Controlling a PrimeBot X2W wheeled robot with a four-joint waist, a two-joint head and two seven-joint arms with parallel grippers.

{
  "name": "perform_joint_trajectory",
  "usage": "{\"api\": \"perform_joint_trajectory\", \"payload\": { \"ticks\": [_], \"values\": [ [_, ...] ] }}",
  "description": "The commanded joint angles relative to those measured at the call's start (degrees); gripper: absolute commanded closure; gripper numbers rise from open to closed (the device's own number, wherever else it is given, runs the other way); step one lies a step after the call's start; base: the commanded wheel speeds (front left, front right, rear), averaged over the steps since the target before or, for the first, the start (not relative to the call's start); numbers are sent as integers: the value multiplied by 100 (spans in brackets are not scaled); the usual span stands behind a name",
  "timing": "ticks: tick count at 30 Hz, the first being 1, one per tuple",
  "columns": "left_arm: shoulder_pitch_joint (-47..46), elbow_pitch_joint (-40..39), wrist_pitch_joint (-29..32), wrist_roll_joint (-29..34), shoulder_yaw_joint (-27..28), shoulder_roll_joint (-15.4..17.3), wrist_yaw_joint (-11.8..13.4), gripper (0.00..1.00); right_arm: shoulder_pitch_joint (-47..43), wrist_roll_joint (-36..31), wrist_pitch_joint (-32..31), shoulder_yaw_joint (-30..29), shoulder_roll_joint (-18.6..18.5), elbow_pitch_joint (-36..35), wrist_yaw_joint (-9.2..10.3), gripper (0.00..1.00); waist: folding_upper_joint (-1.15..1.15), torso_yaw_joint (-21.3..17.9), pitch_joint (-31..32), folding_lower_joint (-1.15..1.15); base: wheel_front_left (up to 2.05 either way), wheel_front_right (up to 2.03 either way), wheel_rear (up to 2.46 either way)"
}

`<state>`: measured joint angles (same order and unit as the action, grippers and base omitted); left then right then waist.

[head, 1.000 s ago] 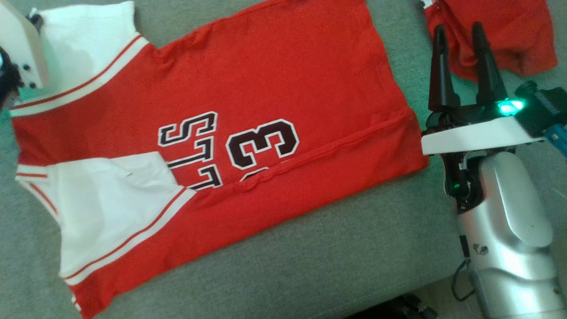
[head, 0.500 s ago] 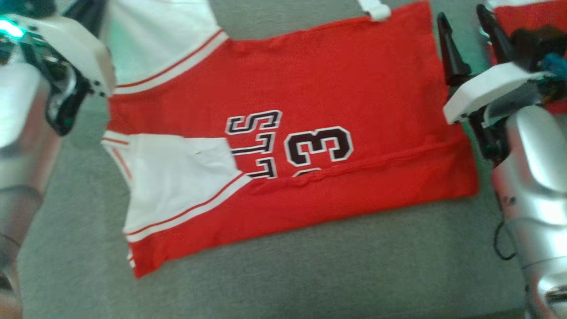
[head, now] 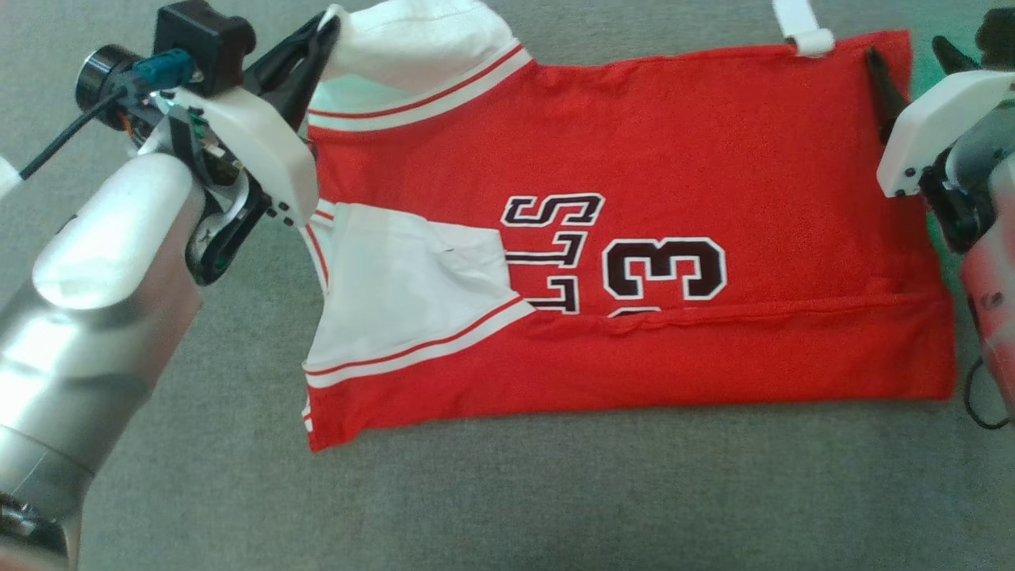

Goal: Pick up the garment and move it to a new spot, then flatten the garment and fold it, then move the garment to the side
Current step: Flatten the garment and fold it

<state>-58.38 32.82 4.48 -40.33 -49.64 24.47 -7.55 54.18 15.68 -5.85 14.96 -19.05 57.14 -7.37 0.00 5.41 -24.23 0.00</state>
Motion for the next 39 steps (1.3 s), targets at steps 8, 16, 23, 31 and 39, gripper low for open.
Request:
{"api": "perform_joint_trajectory", "payload": {
  "ticks": [8,16,23,31,39],
  "values": [
    [-251,-252,38,48,141,125,45,100,449,134,-148,489,-112,501,-12,0,0,216,-201,0,0,0,0],
    [-309,-39,-45,28,209,183,147,100,746,467,82,799,-115,644,-12,100,0,101,-186,0,0,0,0],
    [-674,355,-335,156,376,344,312,100,1153,1019,729,623,44,563,-12,100,0,-133,-202,0,0,0,0],
    [-1429,1054,-1016,401,544,193,523,100,1620,1499,1201,510,218,607,-12,100,0,-301,-282,0,0,0,0],
    [-1706,1722,-1464,445,490,-52,336,100,1747,1756,1609,571,340,701,-12,100,0,-335,-226,0,0,0,0]
  ]
}}
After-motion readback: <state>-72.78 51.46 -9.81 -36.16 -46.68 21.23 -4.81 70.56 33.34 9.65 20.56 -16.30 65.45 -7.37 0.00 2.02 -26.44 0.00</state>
